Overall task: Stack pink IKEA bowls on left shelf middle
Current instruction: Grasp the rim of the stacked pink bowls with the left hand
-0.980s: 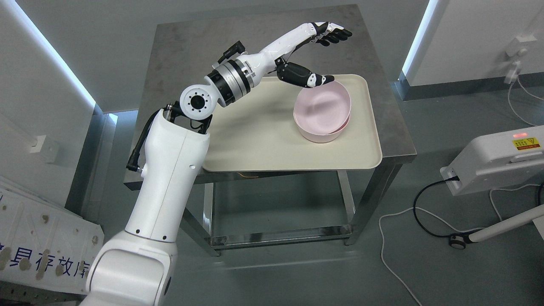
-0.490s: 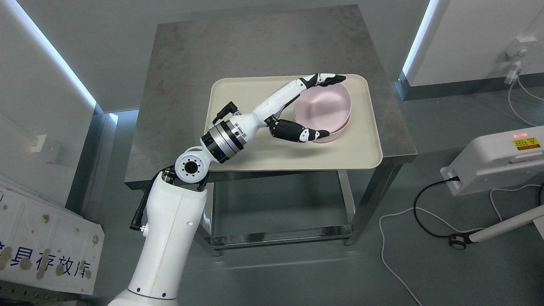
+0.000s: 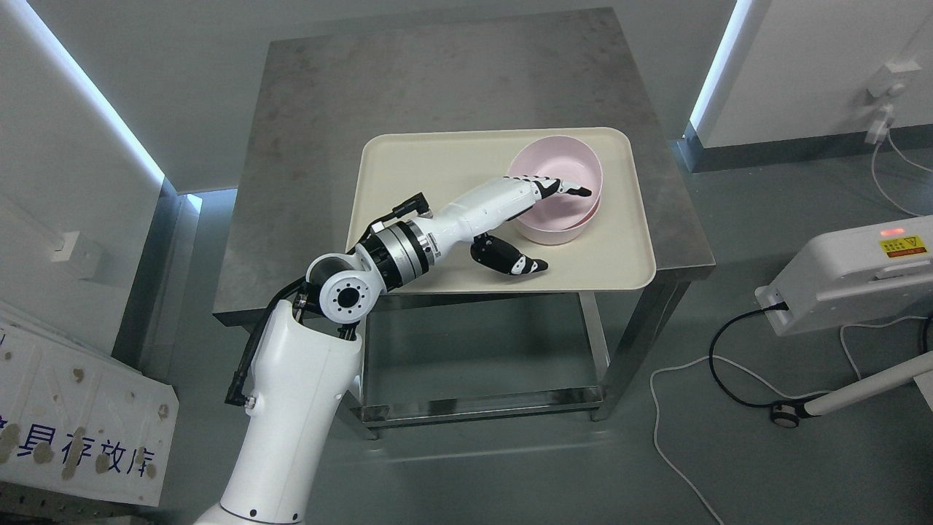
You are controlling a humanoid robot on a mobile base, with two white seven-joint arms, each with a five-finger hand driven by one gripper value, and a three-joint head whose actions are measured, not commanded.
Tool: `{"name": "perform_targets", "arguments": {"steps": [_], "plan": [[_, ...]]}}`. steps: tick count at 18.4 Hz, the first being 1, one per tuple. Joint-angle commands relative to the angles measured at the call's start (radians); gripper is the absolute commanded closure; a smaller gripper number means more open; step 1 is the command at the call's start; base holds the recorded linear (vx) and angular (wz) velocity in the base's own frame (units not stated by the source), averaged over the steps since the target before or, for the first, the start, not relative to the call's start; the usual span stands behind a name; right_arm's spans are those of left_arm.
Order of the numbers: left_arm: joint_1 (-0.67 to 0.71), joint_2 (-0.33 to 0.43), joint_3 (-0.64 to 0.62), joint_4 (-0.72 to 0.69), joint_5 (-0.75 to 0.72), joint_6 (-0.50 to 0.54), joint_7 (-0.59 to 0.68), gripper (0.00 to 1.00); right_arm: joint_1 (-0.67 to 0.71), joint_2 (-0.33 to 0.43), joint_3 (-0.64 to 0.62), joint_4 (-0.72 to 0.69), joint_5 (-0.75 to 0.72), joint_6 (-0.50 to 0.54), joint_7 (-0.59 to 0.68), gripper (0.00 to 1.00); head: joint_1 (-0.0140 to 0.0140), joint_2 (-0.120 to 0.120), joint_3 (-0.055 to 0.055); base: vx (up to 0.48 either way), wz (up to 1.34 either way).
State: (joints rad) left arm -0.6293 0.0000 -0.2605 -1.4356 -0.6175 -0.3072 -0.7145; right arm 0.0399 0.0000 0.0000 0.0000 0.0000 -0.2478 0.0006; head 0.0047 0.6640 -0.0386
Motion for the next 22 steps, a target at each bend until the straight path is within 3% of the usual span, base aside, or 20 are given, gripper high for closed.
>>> {"name": "perform_targets", "arguments": {"steps": [1,8,12,16,20,22], "plan": [[-0.076,0.017,-0.082,-0.040,-0.149,0.097,-0.006,0.26,0.000,-0.017,-0.005,-0.017,-0.002,0.001,-0.001,0.00,0.0000,0.000,0.000,0.000,0.00],[-0.058,0.017,-0.150,-0.040,-0.156,0.106,-0.008,0.35,0.000,-0.017,-0.005,-0.017,-0.002,0.001,-0.001,0.00,0.0000,0.000,0.000,0.000,0.00],[-0.049,0.017,-0.146,-0.016,-0.175,0.103,-0.006,0.49,0.000,-0.017,-0.005,-0.017,-0.002,0.001,-0.001,0.00,0.0000,0.000,0.000,0.000,0.00],[-0.049,0.017,-0.099,-0.009,-0.177,0.089,0.003,0.74,0.000,-0.017,-0.005,-0.017,-0.002,0.001,-0.001,0.00,0.0000,0.000,0.000,0.000,0.00],[-0.049,0.017,-0.054,0.026,-0.174,-0.010,0.003,0.98,0.000,-0.017,-0.005,-0.017,-0.002,0.001,-0.001,0.00,0.0000,0.000,0.000,0.000,0.00],[-0.050,0.017,-0.031,0.035,-0.169,-0.026,0.009,1.00,0.000,-0.017,-0.005,-0.017,-0.002,0.001,-0.001,0.00,0.0000,0.000,0.000,0.000,0.00]]}}
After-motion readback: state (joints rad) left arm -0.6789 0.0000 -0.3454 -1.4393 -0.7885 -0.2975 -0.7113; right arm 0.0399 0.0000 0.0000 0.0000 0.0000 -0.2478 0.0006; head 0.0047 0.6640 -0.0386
